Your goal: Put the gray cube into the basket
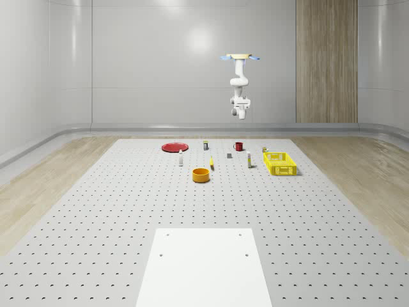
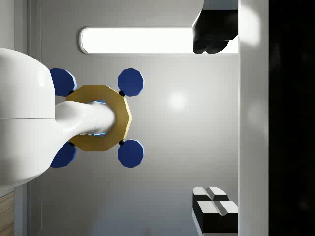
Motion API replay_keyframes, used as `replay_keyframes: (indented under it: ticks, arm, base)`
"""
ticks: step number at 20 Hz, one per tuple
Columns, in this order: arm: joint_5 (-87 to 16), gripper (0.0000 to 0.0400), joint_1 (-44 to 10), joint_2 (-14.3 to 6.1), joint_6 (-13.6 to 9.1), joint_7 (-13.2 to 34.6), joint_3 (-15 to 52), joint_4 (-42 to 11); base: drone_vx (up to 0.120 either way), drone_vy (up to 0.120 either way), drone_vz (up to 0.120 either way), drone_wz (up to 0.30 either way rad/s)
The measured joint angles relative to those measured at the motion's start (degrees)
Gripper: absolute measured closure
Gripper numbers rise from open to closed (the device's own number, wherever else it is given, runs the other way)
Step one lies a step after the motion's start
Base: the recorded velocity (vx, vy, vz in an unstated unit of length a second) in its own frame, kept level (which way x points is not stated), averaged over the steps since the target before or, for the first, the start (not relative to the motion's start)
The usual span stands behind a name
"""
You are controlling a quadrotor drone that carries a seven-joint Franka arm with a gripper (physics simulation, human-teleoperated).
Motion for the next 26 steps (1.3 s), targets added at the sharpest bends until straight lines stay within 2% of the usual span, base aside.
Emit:
replay_keyframes:
  ticks: [6, 9, 12, 18, 26]
  arm:
    - [0.1, 0.0, -0.2, 1.4, -5.6, -0.1, 0.1, 7.3]
    - [0.1, 0.0, -0.2, 2.7, -7.7, -0.1, 0.1, 10.8]
    - [0.1, 0.0, -0.3, 3.7, -9.3, -0.1, 0.1, 13.5]
    - [0.1, 0.0, -0.3, 4.7, -10.7, -0.2, 0.2, 16.2]
    - [0.1, 0.0, -0.4, 4.9, -10.9, -0.2, 0.2, 16.9]
  base:
    - [0.0, -0.12, 0.0, 0.0]
    - [0.013, -0.12, 0.0, 0.0]
    - [0.12, -0.12, 0.0, 0.0]
    - [0.12, -0.12, 0.0, 0.0]
    - [0.12, -0.12, 0.0, 0.0]
